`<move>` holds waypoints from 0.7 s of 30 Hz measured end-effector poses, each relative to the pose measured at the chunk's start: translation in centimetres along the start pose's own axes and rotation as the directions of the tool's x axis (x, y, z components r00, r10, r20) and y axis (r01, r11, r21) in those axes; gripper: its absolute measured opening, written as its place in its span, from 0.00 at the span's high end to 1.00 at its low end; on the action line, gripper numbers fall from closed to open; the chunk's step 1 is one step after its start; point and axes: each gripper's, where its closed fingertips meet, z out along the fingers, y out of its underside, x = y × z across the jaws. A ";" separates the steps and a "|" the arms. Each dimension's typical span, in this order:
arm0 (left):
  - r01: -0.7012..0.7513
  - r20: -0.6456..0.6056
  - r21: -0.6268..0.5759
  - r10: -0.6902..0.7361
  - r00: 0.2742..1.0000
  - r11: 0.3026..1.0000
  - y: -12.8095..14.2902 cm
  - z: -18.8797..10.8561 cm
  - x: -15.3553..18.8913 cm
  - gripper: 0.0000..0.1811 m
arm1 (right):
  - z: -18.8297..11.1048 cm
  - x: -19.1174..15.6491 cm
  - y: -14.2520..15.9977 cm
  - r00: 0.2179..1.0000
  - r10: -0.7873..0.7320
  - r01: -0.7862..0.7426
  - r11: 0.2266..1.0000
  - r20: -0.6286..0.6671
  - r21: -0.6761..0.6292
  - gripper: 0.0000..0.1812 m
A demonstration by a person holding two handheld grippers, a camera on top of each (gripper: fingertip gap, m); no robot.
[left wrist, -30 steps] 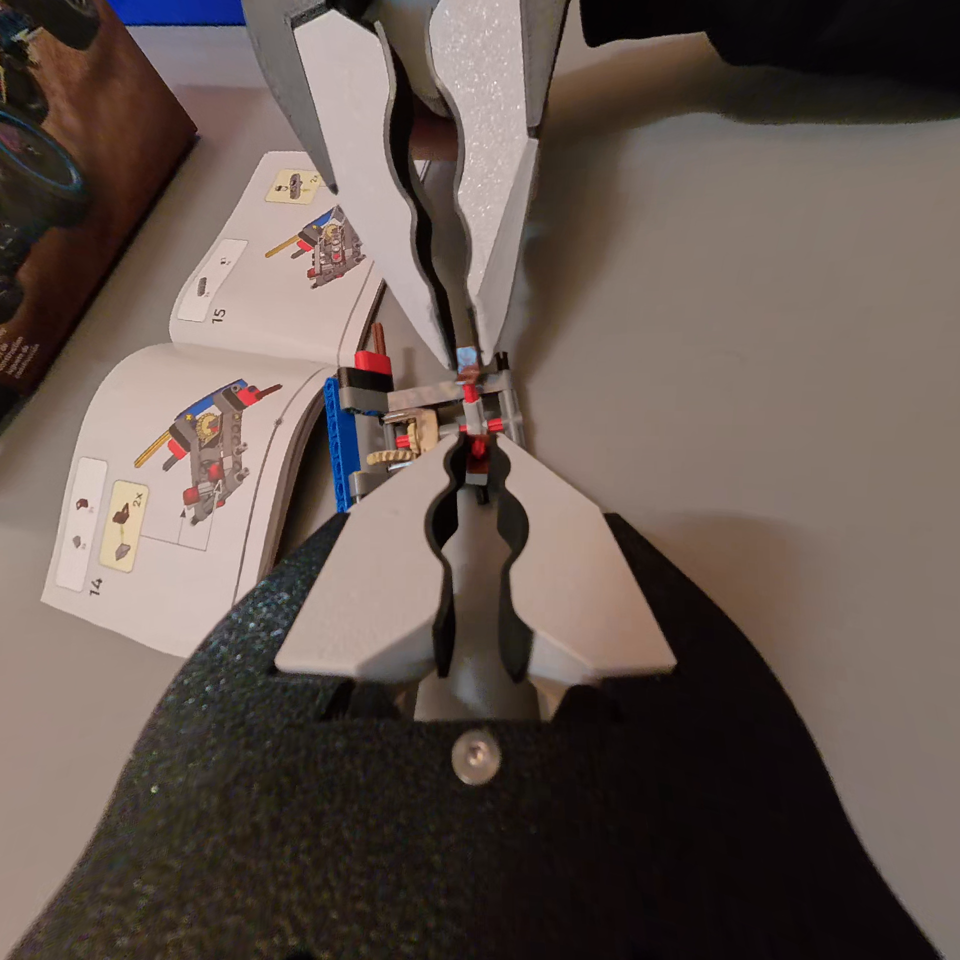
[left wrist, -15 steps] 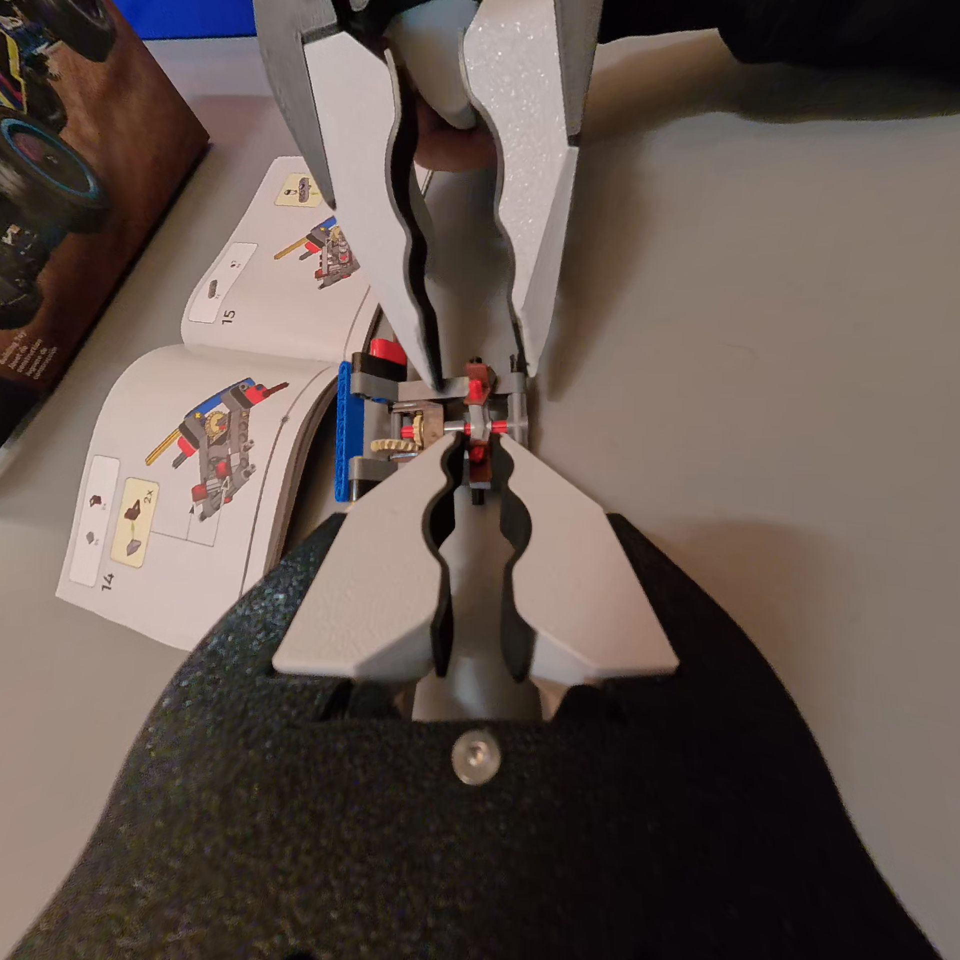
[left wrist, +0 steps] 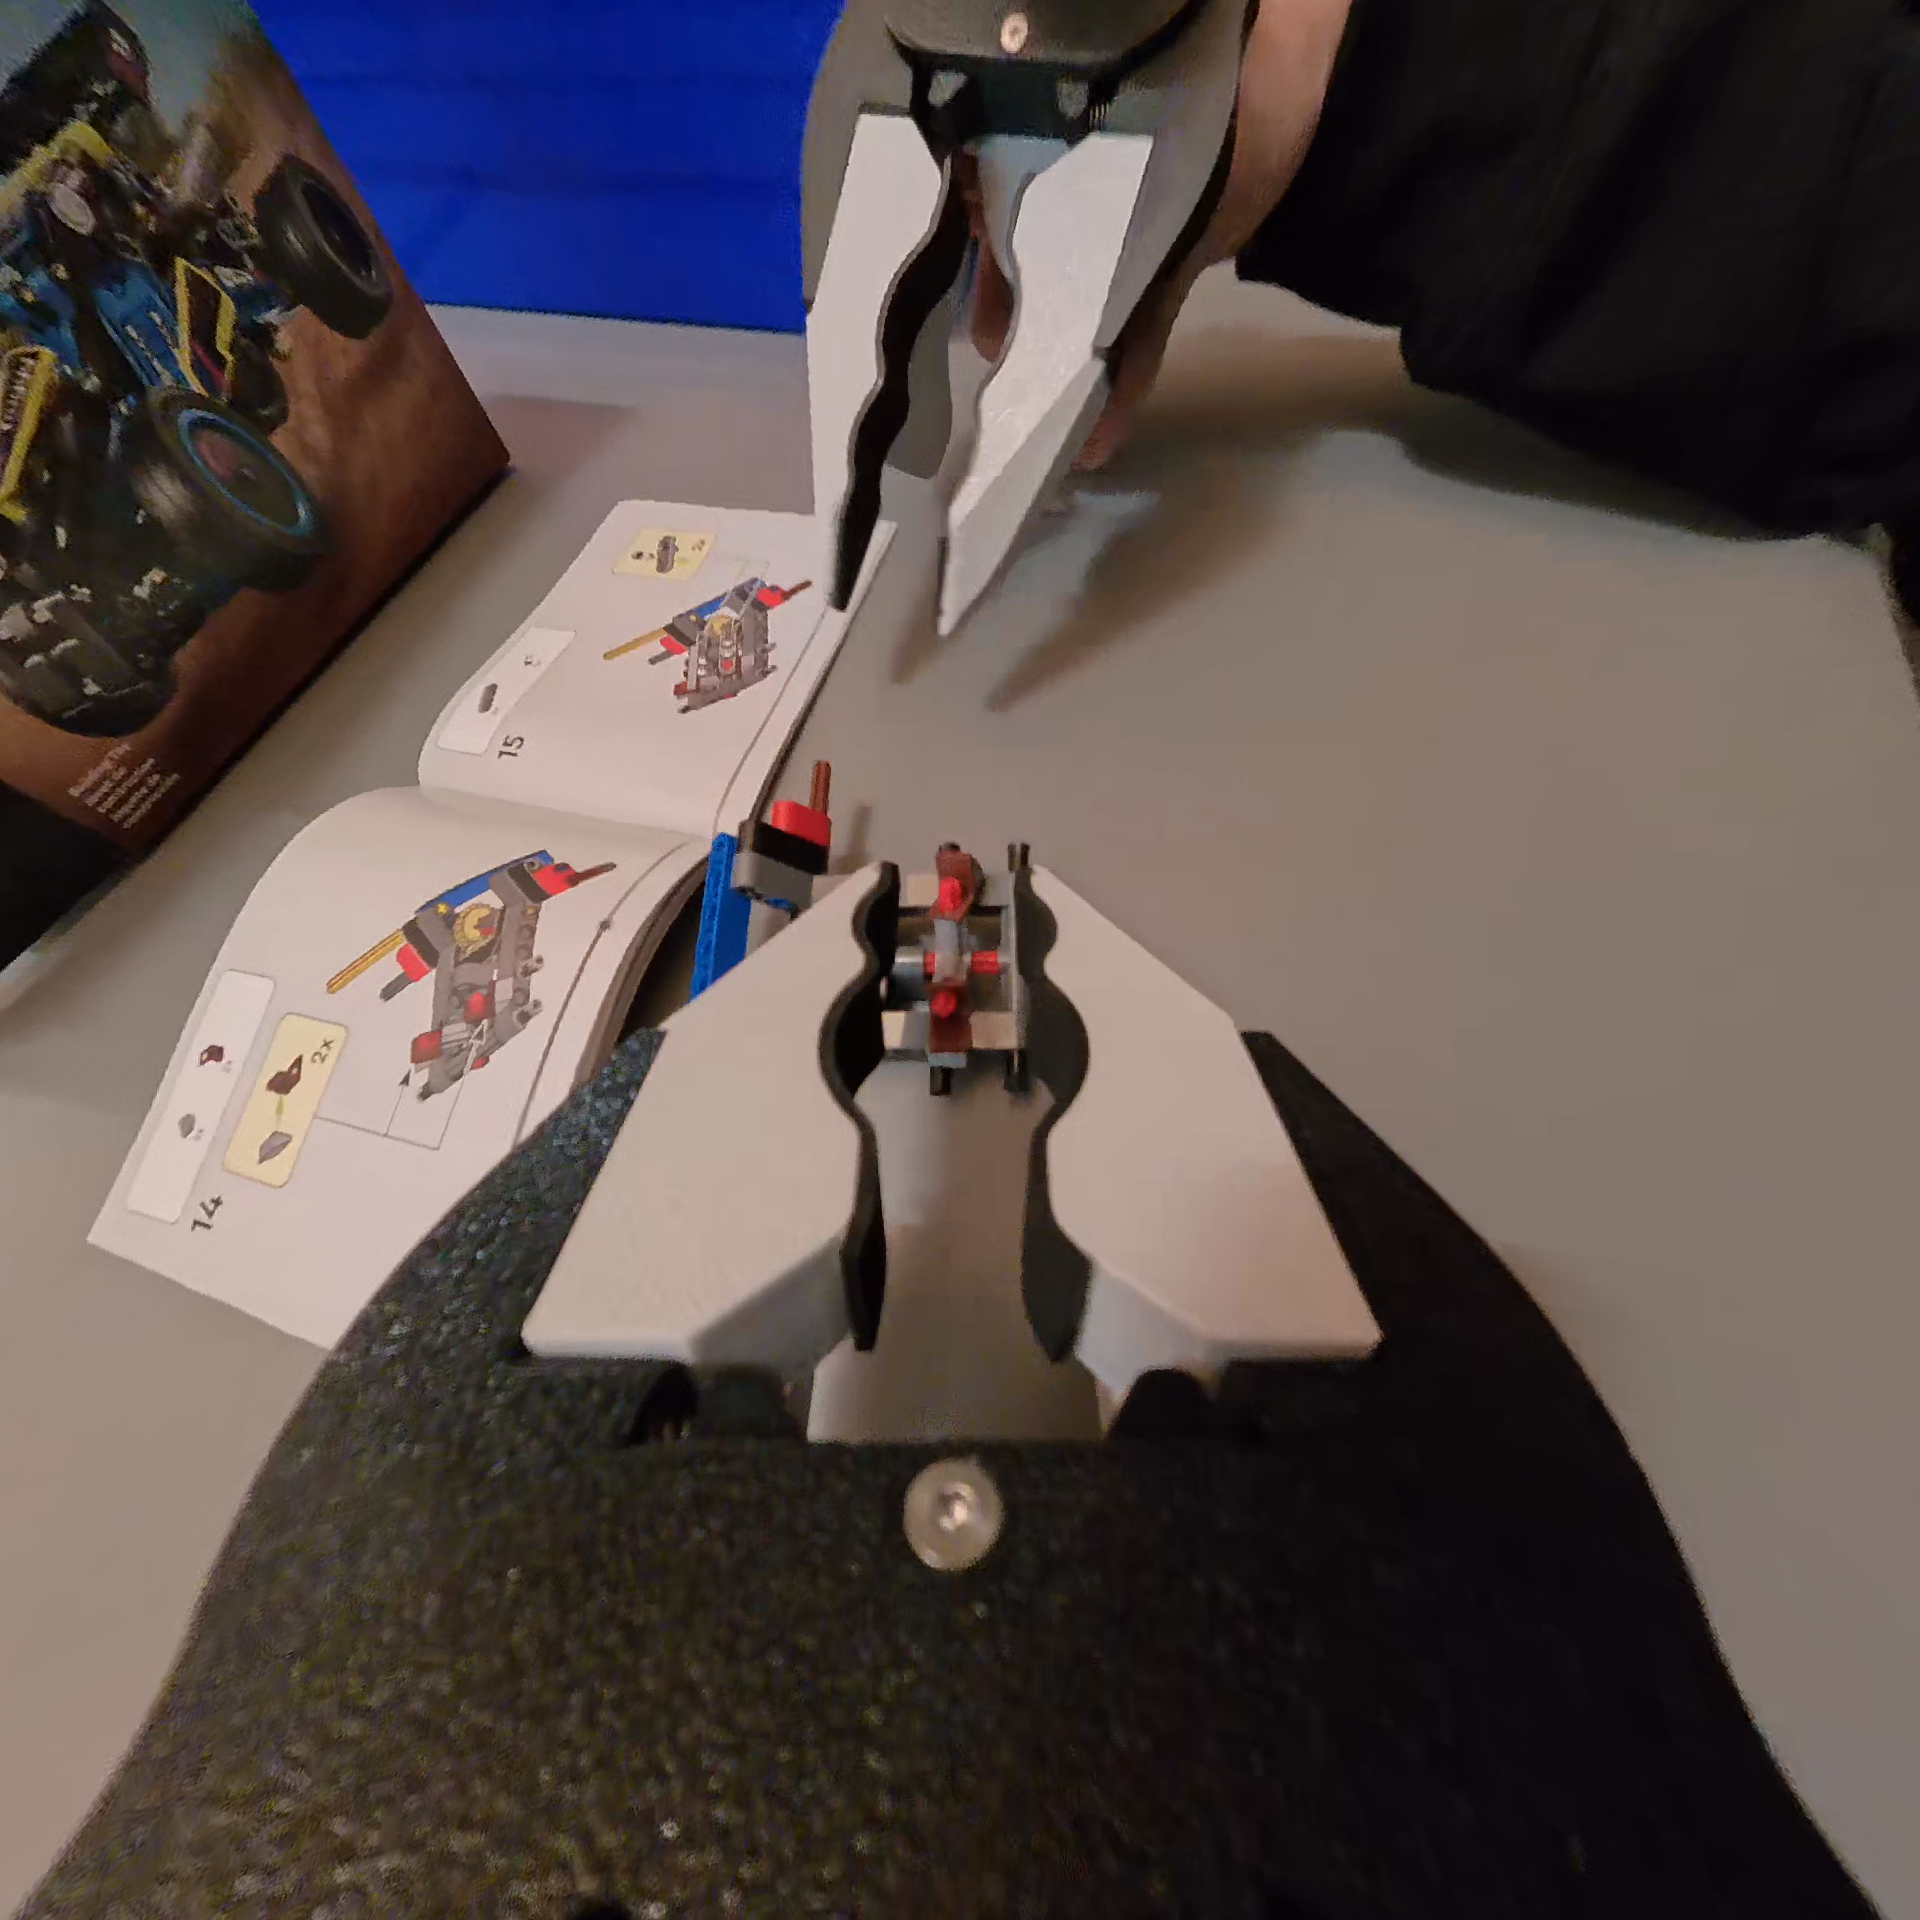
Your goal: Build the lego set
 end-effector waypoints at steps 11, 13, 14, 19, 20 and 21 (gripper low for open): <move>0.090 0.286 -0.145 -0.045 0.957 0.985 0.6 -2.5 -8.1 0.93 | -4.2 10.4 2.2 0.750 -0.106 0.036 0.992 -0.653 -0.120 0.93; 0.124 0.271 -0.206 -0.065 0.960 0.971 1.3 -1.4 -9.5 0.94 | -3.1 10.4 2.8 0.762 -0.122 0.036 0.988 -0.636 -0.148 0.98; 0.139 0.264 -0.253 -0.070 0.962 0.957 2.0 -0.9 -10.2 0.96 | -2.5 10.1 3.0 0.784 -0.138 0.046 0.985 -0.605 -0.166 1.00; 0.182 0.260 -0.399 -0.080 0.962 0.899 5.6 0.5 -11.9 1.00 | -1.5 9.5 4.1 0.800 -0.194 0.057 0.967 -0.568 -0.250 1.00; 0.188 0.262 -0.386 -0.089 0.961 0.903 5.6 0.4 -12.0 1.00 | -1.3 9.4 4.2 0.804 -0.194 0.058 0.966 -0.563 -0.250 1.00; 0.197 0.263 -0.382 -0.098 0.960 0.903 5.7 0.3 -12.0 1.00 | -1.2 9.5 4.1 0.801 -0.192 0.058 0.967 -0.566 -0.246 1.00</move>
